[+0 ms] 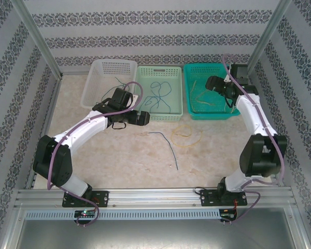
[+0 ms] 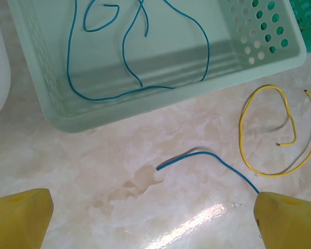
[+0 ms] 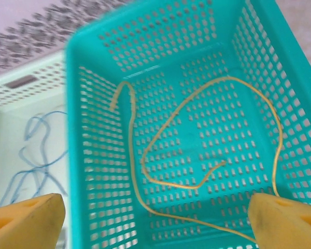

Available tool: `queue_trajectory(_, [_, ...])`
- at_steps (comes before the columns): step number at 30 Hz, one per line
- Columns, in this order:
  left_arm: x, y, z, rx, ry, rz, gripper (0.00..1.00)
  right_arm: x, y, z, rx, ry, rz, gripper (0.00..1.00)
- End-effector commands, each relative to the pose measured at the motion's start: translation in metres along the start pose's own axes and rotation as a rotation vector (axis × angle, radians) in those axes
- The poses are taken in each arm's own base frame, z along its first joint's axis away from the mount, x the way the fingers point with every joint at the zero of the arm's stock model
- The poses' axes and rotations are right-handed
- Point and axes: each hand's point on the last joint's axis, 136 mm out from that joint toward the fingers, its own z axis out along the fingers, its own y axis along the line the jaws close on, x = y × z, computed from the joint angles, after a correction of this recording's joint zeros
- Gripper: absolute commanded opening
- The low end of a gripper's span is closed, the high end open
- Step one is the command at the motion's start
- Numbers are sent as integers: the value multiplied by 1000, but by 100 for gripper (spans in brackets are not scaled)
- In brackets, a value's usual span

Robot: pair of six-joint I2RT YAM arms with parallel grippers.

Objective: Untangle the cables

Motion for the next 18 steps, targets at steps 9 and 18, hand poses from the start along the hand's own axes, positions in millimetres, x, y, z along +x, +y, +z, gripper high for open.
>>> queue_trajectory(9, [-7, 6, -2, -11, -57, -36, 100, 74, 58, -62, -123, 65, -210, 88])
queue_trajectory(18, [-6, 13, -8, -41, -102, -57, 100, 188, 70, -70, -172, 255, -238, 81])
